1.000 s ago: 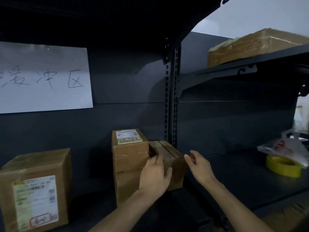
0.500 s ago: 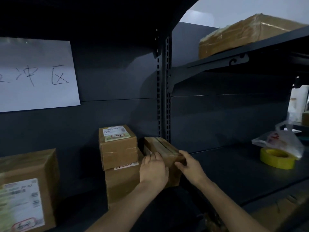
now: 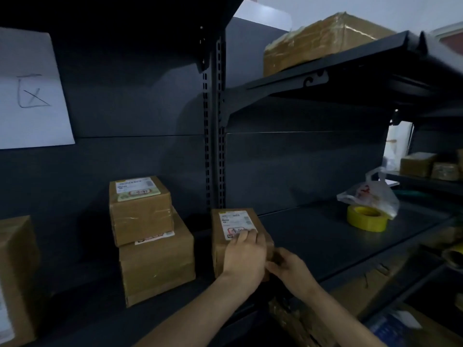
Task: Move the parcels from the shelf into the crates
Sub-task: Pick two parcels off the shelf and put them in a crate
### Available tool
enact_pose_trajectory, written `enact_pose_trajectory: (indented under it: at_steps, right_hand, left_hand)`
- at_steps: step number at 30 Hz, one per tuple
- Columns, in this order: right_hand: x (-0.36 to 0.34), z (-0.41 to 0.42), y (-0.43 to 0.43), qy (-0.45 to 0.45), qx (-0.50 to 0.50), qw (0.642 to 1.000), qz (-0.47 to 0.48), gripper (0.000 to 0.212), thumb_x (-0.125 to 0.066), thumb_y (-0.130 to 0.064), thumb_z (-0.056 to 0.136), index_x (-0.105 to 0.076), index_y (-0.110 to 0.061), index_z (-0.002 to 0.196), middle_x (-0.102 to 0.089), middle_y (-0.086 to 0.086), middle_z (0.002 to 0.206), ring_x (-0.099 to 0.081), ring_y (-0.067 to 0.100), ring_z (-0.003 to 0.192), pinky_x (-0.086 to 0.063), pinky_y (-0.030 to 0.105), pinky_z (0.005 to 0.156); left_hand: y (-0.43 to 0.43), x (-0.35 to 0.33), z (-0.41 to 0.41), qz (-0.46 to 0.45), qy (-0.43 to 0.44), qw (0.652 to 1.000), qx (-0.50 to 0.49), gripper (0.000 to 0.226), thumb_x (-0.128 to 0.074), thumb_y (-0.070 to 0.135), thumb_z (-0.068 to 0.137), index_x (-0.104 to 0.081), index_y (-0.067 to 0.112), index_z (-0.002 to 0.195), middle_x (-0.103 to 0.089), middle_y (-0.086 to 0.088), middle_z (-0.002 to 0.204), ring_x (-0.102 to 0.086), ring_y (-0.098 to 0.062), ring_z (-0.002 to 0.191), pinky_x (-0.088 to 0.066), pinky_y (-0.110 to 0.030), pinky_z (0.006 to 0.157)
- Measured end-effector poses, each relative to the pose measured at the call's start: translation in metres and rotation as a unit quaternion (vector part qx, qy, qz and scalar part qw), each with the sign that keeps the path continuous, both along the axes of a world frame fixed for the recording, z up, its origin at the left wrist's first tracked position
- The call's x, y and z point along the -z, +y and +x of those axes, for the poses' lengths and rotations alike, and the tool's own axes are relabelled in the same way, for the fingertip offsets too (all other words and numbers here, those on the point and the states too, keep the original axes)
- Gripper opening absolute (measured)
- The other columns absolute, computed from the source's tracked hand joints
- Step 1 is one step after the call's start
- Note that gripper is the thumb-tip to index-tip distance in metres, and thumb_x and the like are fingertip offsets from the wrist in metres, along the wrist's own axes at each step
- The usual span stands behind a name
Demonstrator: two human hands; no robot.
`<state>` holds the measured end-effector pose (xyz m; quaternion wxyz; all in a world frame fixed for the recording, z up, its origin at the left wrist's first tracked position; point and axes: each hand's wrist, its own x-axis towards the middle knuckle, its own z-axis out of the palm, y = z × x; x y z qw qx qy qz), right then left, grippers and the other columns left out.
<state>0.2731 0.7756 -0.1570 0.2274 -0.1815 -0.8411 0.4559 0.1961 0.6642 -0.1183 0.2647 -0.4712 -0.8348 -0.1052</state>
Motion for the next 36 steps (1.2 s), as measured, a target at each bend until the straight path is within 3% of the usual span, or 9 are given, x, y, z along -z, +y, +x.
enact_pose_trajectory:
  at_steps: [3, 7, 9, 11, 14, 18, 21, 28, 36]
  right_hand:
    - [-0.006, 0.004, 0.002, -0.002, -0.003, 0.998, 0.056, 0.019, -0.059, -0.008, 0.089, -0.056, -0.021, 0.103, -0.059, -0.016, 0.092, -0.059, 0.003, 0.088, -0.042, 0.001, 0.07]
    - [-0.009, 0.005, 0.006, -0.028, -0.003, 0.991, 0.13, 0.029, -0.06, -0.016, 0.089, -0.057, -0.016, 0.118, -0.06, -0.004, 0.107, -0.057, 0.009, 0.101, -0.04, 0.006, 0.078]
    - [-0.009, 0.006, 0.009, -0.041, 0.0, 0.985, 0.165, 0.035, -0.06, -0.021, 0.089, -0.054, -0.017, 0.123, -0.059, -0.001, 0.114, -0.054, 0.009, 0.104, -0.038, 0.013, 0.083]
    - [-0.01, 0.006, 0.01, -0.052, -0.003, 0.984, 0.173, 0.041, -0.062, -0.024, 0.088, -0.05, -0.019, 0.127, -0.056, -0.002, 0.118, -0.049, 0.007, 0.105, -0.036, 0.014, 0.086]
    - [-0.012, 0.003, 0.01, -0.074, -0.014, 0.984, 0.163, 0.051, -0.065, -0.028, 0.085, -0.045, -0.02, 0.132, -0.054, -0.001, 0.122, -0.049, 0.009, 0.112, -0.036, 0.016, 0.092]
    - [-0.018, -0.003, 0.001, -0.066, -0.049, 0.992, 0.096, 0.056, -0.07, -0.022, 0.082, -0.042, -0.021, 0.131, -0.053, -0.009, 0.118, -0.049, 0.005, 0.112, -0.036, 0.001, 0.081]
    - [-0.021, -0.005, -0.009, -0.045, -0.056, 0.997, 0.03, 0.062, -0.072, -0.017, 0.08, -0.038, -0.022, 0.131, -0.052, -0.017, 0.11, -0.05, -0.005, 0.098, -0.037, -0.005, 0.073]
    - [-0.022, 0.017, -0.036, 0.021, -0.044, 0.999, -0.02, 0.071, -0.074, -0.02, 0.077, -0.033, -0.027, 0.135, -0.053, -0.024, 0.11, -0.053, -0.009, 0.101, -0.042, 0.002, 0.08]
    - [-0.03, 0.07, -0.101, 0.12, 0.033, 0.992, -0.012, 0.065, -0.073, -0.017, 0.078, -0.032, -0.041, 0.122, -0.054, -0.028, 0.101, -0.049, -0.029, 0.085, -0.04, -0.004, 0.067]
  left_hand:
    - [-0.006, 0.007, -0.001, -0.009, 0.015, 1.0, 0.008, 0.069, -0.088, 0.039, 0.021, -0.076, 0.014, 0.085, -0.073, 0.0, 0.081, -0.07, -0.012, 0.077, -0.057, -0.024, 0.071]
    - [-0.033, 0.013, -0.006, 0.025, 0.003, 0.999, 0.023, 0.079, -0.087, 0.044, 0.04, -0.068, 0.013, 0.11, -0.069, -0.002, 0.106, -0.067, -0.015, 0.1, -0.051, -0.029, 0.09]
    - [-0.053, 0.015, -0.006, 0.025, -0.02, 0.999, 0.0, 0.085, -0.077, 0.045, 0.065, -0.045, 0.009, 0.135, -0.053, -0.007, 0.133, -0.051, -0.019, 0.124, -0.035, -0.028, 0.106]
    - [-0.067, 0.025, -0.014, 0.046, -0.075, 0.996, 0.001, 0.08, -0.053, 0.042, 0.089, -0.008, 0.011, 0.148, -0.021, -0.005, 0.152, -0.019, -0.018, 0.142, -0.013, -0.025, 0.116]
    - [-0.079, 0.032, -0.021, 0.079, -0.16, 0.984, -0.018, 0.083, -0.046, 0.043, 0.093, 0.008, 0.012, 0.148, -0.014, -0.002, 0.153, -0.014, -0.015, 0.141, -0.02, -0.022, 0.114]
    - [-0.07, 0.035, -0.031, 0.085, -0.326, 0.941, 0.025, 0.085, -0.06, 0.036, 0.086, -0.006, 0.016, 0.148, -0.03, -0.002, 0.146, -0.031, -0.014, 0.135, -0.03, -0.022, 0.108]
    - [-0.064, 0.036, -0.036, 0.128, -0.399, 0.906, 0.057, 0.079, -0.067, 0.032, 0.08, -0.023, 0.019, 0.144, -0.045, 0.0, 0.137, -0.044, -0.011, 0.126, -0.038, -0.029, 0.108]
    - [-0.078, 0.039, -0.014, 0.175, -0.397, 0.894, 0.111, 0.076, -0.071, 0.038, 0.076, -0.029, 0.025, 0.139, -0.048, 0.008, 0.133, -0.045, -0.003, 0.121, -0.04, -0.024, 0.105]
    - [-0.116, 0.027, 0.025, 0.25, -0.365, 0.883, 0.159, 0.098, -0.065, 0.066, 0.064, -0.021, 0.031, 0.144, -0.041, 0.018, 0.14, -0.036, -0.003, 0.132, -0.041, -0.031, 0.107]
